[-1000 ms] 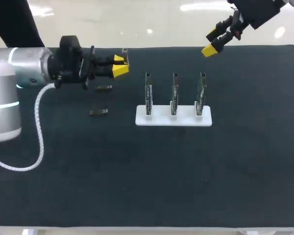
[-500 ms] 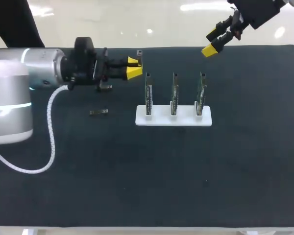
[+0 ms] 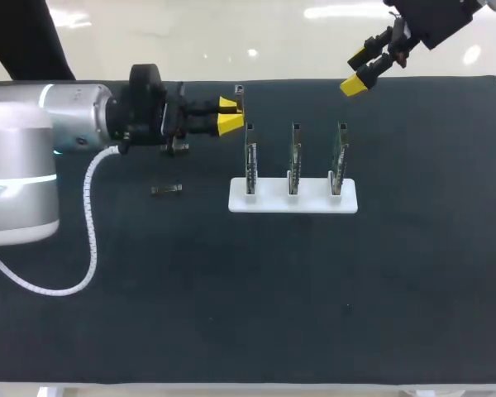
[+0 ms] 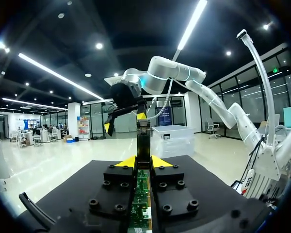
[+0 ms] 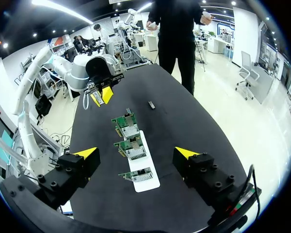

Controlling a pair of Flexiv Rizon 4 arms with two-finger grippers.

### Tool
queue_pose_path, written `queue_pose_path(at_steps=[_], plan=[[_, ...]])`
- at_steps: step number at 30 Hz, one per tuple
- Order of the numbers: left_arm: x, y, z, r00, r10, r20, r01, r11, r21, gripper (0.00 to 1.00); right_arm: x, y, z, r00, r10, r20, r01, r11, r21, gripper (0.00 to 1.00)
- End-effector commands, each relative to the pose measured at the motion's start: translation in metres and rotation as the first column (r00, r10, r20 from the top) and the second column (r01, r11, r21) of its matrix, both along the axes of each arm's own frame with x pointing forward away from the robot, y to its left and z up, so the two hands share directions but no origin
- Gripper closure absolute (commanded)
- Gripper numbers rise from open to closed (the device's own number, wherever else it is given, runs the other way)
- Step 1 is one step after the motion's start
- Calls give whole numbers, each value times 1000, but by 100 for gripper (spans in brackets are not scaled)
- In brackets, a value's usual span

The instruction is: Pick up the optical module with the left hand, and insert it into the network port with the right hand.

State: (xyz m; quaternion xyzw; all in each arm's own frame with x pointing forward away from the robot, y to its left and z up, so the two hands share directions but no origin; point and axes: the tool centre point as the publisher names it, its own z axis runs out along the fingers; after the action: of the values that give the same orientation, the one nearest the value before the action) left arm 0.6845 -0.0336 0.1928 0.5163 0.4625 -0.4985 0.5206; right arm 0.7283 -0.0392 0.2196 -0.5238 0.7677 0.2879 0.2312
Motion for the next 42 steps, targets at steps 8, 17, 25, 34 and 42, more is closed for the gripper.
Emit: queue_pose_path(at_steps=[8,17,25,34,42], plan=[[-1,-1,0,1000,5,2,-5,1000,-2,100,0,0,0,1000,-1,0,1,1000,0,0],[-1,-1,0,1000,5,2,-5,1000,-2,100,3,32,21,998,32,55,-32,999,11,0],[-1,-1,0,1000,5,2,-5,1000,-2,100,-4,73,30,995,38,91,-42,998,36,0],[-1,-1,0,1000,5,2,-5,1000,-2,100,-21,115,35,991,57,123,-60,998,21,0],[-1,-1,0,1000,5,2,-5,1000,-2,100,-33,137,34,995,14,96,-20,998,56,0]])
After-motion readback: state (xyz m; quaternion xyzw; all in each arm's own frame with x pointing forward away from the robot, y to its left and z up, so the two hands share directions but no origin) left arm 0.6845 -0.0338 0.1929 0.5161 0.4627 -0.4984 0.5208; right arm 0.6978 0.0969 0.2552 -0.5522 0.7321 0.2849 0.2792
